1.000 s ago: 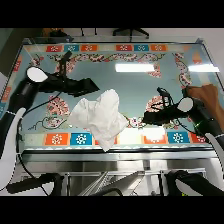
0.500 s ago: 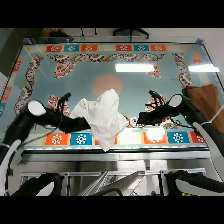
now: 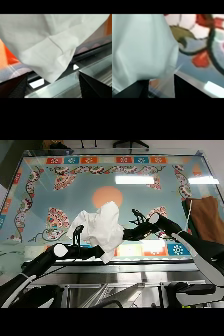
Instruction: Fold the shirts.
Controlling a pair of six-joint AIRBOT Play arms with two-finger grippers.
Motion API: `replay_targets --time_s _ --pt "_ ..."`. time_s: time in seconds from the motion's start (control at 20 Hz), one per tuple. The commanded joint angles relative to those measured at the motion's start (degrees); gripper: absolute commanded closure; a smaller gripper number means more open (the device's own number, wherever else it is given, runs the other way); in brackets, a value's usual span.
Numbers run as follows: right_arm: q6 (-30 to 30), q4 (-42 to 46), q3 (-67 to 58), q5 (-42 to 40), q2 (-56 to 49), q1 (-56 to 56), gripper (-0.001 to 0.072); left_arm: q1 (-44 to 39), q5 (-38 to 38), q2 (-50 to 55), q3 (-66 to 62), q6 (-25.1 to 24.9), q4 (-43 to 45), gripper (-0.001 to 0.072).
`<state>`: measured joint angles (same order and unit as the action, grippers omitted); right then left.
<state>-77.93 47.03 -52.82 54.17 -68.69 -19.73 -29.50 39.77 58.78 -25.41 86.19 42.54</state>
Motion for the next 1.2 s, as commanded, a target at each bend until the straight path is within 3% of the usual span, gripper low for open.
replay_targets --time_s 0.0,0.2,0.25,0.3,0.35,0.4,0.55,0.7,0.9,1.15 --pt "0.52 -1.01 0.09 -4.90 -1.14 -1.81 0.0348 -2.12 -4.02 5.53 -0.74 0.39 -0.57 0.0030" --pt "2.34 -3.82 0.07 -5.49 -1.46 -1.86 0.0351 -2.12 -3.65 10.84 -6.40 -0.94 -0.52 0.0059" --pt "2.38 -3.82 0.07 -5.92 -1.53 -1.86 0.0399 -2.12 -3.28 11.69 -7.93 -1.33 -0.50 0.0171" --pt "3.10 -3.82 0.07 -5.97 -1.55 -1.86 0.0588 -2.08 -2.75 12.44 -9.51 -1.95 -0.46 0.0434" --pt "3.89 -3.82 0.07 -5.84 -1.55 -1.86 0.0673 -2.05 -2.08 12.96 -10.91 -2.89 -0.42 0.0603" --pt "4.48 -3.80 0.07 -5.51 -1.53 -1.84 0.0689 -1.99 -1.29 13.14 -12.20 -3.08 -0.02 0.0678" --pt "6.86 -3.48 -0.48 -4.17 0.46 -0.09 0.0689 0.68 1.44 10.40 -15.96 -4.35 -0.02 0.0694" --pt "7.76 -3.37 -7.52 1.40 6.40 7.26 0.0690 8.63 6.99 2.84 -21.99 -4.74 -0.09 0.0695" --pt "11.17 -5.57 -28.76 9.88 14.78 15.96 0.0689 18.97 12.61 -8.22 -37.44 -4.70 -2.38 0.0695" --pt "15.13 -11.67 -54.99 11.85 20.20 16.11 0.0690 18.78 12.94 -15.74 -59.93 -4.72 -5.14 0.0695"
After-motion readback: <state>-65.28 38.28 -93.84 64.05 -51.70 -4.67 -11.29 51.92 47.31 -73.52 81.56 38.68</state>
